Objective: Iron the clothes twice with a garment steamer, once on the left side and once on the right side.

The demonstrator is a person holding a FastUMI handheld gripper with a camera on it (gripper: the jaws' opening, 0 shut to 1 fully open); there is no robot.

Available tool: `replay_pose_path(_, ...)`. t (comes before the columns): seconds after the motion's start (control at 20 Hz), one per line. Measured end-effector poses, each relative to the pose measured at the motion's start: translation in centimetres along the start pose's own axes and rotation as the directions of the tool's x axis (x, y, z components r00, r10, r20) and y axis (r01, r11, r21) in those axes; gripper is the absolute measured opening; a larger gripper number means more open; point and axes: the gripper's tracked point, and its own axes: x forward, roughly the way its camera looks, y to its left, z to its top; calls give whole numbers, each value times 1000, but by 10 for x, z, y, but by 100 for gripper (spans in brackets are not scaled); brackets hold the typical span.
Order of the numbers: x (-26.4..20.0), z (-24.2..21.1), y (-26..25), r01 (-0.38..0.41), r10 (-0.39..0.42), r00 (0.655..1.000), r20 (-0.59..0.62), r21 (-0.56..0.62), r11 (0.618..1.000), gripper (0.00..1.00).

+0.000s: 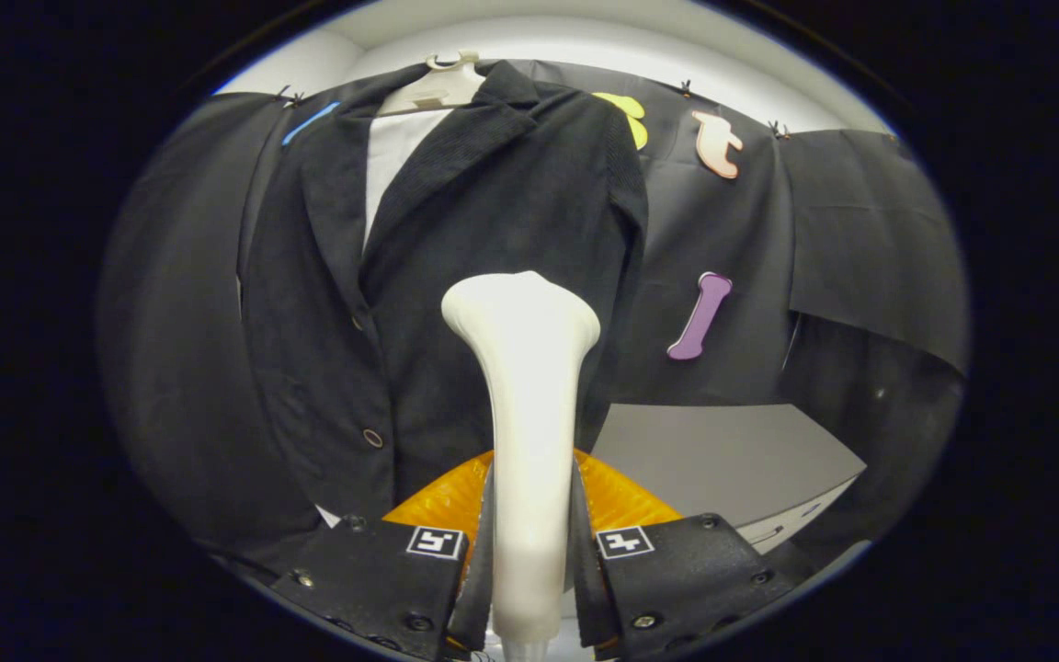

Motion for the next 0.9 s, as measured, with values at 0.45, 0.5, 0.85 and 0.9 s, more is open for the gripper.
replay_pose_path(0.45,10,-57,1,-7,8,997,-78,21,1000,39)
replay_pose_path(0.5,11,-61,3,-7,9,997,-80,21,1000,39)
replay_pose_path(0.85,24,-82,7,-11,12,995,-96,13,1000,39)
replay_pose_path(0.9,27,-85,7,-14,15,995,-99,11,1000,39)
